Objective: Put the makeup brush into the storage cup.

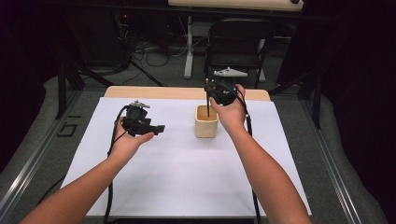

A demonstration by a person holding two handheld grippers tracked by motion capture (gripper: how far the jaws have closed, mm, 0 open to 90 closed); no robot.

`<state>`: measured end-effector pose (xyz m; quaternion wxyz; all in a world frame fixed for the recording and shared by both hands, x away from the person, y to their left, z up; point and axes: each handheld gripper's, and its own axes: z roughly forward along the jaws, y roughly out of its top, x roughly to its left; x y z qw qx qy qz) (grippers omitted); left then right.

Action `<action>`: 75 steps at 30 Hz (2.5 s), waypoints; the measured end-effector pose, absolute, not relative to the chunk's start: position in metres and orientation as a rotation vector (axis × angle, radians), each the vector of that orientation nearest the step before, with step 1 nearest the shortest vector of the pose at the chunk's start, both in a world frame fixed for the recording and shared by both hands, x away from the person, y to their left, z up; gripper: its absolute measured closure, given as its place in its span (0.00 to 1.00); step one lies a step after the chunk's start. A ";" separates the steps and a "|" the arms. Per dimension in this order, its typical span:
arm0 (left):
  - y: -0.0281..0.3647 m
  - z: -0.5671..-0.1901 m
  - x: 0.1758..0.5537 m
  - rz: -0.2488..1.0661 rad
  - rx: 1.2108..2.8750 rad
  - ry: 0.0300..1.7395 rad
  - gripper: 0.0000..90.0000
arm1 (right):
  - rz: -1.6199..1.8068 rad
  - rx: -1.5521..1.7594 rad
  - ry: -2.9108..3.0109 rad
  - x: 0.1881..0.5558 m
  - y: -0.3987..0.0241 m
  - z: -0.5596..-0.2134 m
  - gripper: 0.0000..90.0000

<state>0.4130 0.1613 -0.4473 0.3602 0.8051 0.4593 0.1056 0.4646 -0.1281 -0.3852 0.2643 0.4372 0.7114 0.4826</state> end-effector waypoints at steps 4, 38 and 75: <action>0.162 -0.448 0.413 0.273 2.076 1.181 0.36 | 1.296 1.185 1.928 0.465 -0.129 -0.389 0.93; 0.158 -0.450 0.413 0.260 2.082 1.176 0.36 | 1.259 1.214 1.959 0.464 -0.133 -0.419 0.93; 0.158 -0.451 0.413 0.263 2.079 1.176 0.36 | 1.207 1.204 1.999 0.460 -0.137 -0.445 0.93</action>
